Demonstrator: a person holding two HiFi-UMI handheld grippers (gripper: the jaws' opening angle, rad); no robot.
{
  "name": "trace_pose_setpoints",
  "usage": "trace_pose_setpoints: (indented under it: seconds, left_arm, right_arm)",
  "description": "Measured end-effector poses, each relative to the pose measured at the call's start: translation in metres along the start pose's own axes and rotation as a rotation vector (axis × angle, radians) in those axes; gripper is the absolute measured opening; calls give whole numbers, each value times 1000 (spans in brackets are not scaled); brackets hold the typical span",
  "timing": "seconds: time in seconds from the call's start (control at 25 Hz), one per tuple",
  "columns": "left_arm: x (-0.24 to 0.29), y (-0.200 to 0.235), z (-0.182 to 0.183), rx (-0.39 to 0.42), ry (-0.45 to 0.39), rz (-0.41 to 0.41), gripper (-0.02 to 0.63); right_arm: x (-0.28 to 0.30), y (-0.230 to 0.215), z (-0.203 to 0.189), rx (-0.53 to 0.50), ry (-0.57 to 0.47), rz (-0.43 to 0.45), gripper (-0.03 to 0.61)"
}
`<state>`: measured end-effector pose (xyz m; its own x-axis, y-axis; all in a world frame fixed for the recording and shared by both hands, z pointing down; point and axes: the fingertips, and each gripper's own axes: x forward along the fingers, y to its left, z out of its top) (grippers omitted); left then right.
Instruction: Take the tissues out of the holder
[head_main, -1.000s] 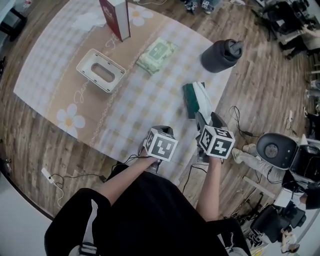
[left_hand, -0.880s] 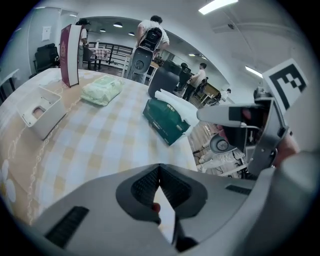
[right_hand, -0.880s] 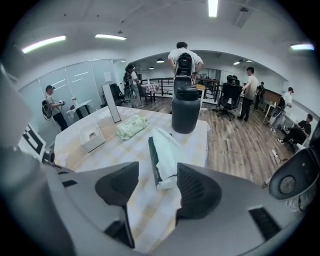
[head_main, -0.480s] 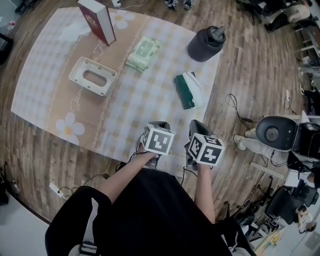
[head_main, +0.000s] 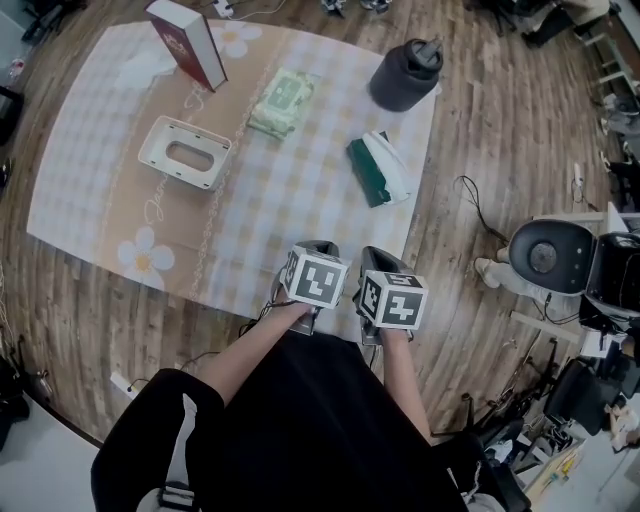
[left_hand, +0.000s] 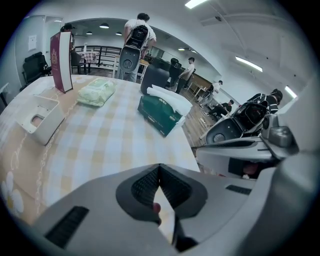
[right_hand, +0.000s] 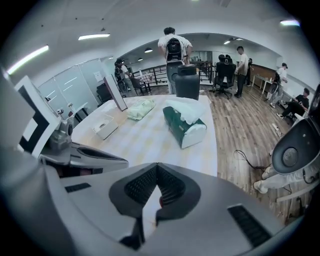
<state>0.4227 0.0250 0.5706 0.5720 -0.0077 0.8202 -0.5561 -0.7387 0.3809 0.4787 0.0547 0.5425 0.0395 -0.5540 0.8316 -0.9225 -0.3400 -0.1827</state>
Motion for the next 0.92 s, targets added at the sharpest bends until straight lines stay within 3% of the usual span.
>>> trace_pose_setpoints:
  seconds: [0.4,0.92]
  left_arm:
    - [-3,-10,-6,33,8,2,2]
    - [-13,-1,-6,0,-21,35,1]
  right_arm:
    - [-8,-15,-15,14,43,-51,12]
    - [-1,7,-2,-58,44,7,12]
